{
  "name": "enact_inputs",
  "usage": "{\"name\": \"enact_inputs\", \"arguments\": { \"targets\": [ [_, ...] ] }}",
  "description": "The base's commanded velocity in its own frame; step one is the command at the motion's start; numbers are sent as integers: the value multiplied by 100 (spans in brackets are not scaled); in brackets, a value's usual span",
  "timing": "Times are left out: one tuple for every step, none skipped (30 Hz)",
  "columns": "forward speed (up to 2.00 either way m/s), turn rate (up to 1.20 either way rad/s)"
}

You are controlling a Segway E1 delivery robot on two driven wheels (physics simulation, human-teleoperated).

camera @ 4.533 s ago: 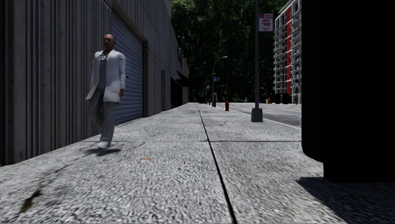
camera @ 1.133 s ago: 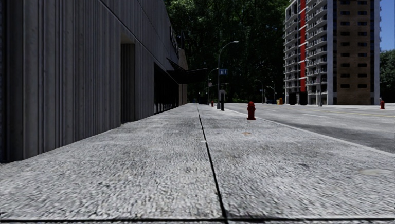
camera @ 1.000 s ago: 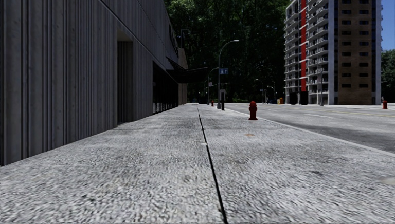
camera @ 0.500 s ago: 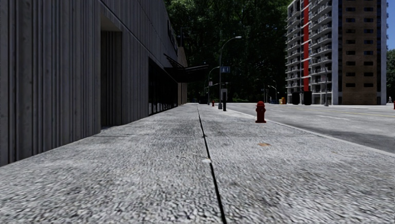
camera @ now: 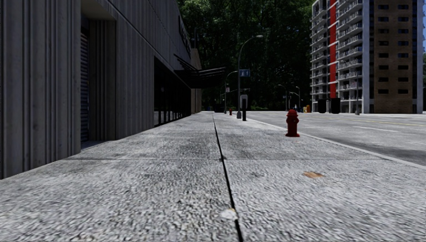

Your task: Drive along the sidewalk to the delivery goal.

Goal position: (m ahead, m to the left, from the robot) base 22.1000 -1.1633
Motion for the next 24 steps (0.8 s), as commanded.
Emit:
{"name": "enact_inputs", "arguments": {
  "targets": [
    [200,0],
    [200,0],
    [200,0],
    [200,0],
    [200,0],
    [200,0],
    [200,0],
    [200,0],
    [200,0],
    [200,0],
    [200,0],
    [200,0],
    [200,0],
    [200,0],
    [200,0],
    [200,0],
    [200,0],
    [200,0],
    [200,0],
    [200,0],
    [200,0],
    [200,0],
    [200,0],
    [200,0]
  ]
}}
